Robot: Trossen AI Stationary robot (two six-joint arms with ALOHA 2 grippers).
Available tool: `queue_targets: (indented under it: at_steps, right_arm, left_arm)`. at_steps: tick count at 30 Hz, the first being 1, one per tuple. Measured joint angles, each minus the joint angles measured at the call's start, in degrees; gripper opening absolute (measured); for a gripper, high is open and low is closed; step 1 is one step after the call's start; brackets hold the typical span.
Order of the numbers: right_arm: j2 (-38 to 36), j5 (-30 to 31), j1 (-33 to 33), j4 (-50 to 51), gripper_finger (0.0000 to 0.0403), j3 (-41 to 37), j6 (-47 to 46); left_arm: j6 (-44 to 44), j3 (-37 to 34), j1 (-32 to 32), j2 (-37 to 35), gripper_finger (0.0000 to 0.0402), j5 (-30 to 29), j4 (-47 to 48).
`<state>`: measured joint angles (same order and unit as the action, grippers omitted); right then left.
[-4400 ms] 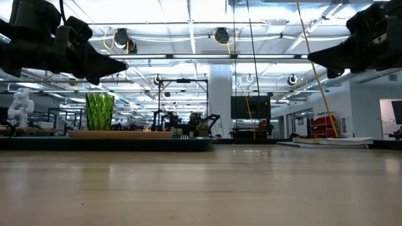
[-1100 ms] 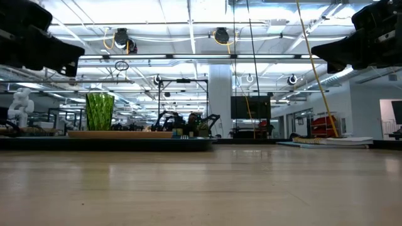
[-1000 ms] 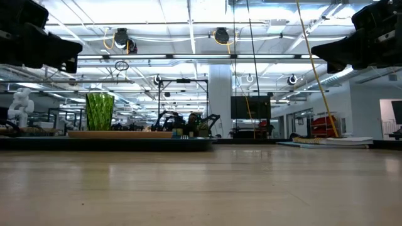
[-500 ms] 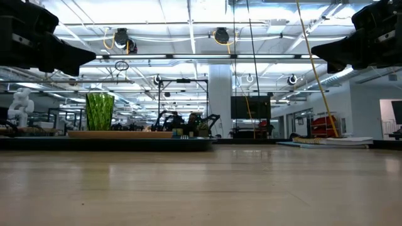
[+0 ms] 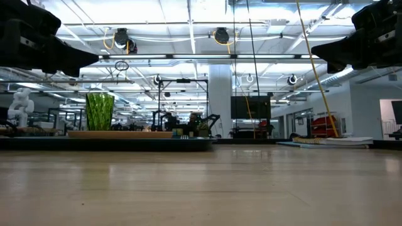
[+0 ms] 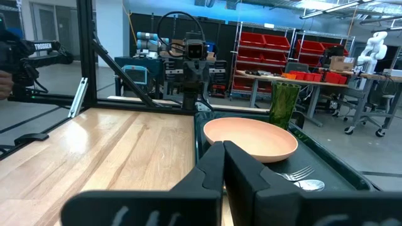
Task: Pick and place plate/cup/fork/spoon on tray
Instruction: Return to Home Position
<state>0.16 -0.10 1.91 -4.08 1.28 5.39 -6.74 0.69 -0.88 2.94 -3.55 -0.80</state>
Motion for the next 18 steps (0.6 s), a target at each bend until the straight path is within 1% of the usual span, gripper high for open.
queue_targets:
  at_steps: [7,11,18]
  right_arm:
    - [0.0,0.0,0.0,0.0,0.0,0.01,0.0]
    - [0.0,0.0,0.0,0.0,0.0,0.0,0.0]
    - [0.0,0.0,0.01,0.02,0.0,0.02,0.0]
  left_arm:
    - [1.49,-0.03,1.19,0.0,0.0005,0.44,-0.15]
    - [4.85,-0.07,1.17,0.0,0.0005,0.5,-0.42]
    - [5.4,-0.09,1.17,0.02,0.0005,0.5,-0.57]
